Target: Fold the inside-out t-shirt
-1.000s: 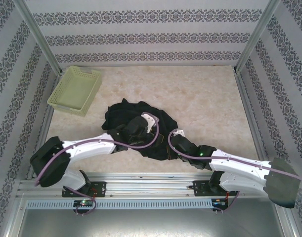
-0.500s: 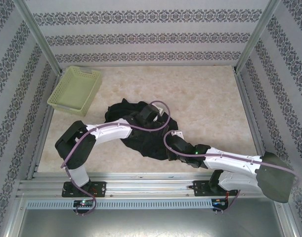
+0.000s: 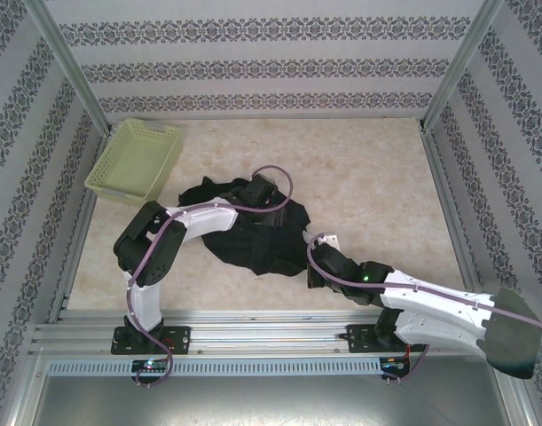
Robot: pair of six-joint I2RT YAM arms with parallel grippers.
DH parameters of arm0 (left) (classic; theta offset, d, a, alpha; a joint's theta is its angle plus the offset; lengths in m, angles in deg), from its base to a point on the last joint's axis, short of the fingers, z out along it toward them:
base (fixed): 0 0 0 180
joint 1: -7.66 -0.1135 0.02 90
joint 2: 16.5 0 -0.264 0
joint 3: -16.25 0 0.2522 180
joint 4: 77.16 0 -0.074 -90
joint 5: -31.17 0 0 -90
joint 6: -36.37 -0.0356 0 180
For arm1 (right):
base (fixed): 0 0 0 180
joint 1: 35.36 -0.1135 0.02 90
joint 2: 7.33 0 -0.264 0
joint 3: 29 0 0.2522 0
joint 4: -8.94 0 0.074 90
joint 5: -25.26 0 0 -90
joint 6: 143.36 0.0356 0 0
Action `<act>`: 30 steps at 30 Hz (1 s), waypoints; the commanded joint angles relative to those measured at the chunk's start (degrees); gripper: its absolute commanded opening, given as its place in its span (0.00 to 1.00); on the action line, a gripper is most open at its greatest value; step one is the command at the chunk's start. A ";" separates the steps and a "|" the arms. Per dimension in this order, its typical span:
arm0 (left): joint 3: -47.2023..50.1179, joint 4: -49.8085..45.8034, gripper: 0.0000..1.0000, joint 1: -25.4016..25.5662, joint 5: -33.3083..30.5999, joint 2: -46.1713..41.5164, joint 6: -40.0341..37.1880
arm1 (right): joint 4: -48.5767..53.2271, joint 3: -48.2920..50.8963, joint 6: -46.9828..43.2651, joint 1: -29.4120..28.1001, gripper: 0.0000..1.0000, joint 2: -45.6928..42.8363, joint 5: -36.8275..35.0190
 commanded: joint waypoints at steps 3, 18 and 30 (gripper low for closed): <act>2.71 -3.26 0.76 -1.71 -1.96 -0.61 3.08 | 6.87 1.85 1.85 2.49 0.00 -3.91 -5.87; 4.65 -1.28 0.76 -1.01 0.35 -2.88 2.91 | 5.75 3.51 1.56 25.42 0.03 -6.24 4.99; 6.88 1.55 0.76 1.19 0.87 -4.29 2.72 | -4.22 -5.22 1.30 9.56 0.39 2.68 6.38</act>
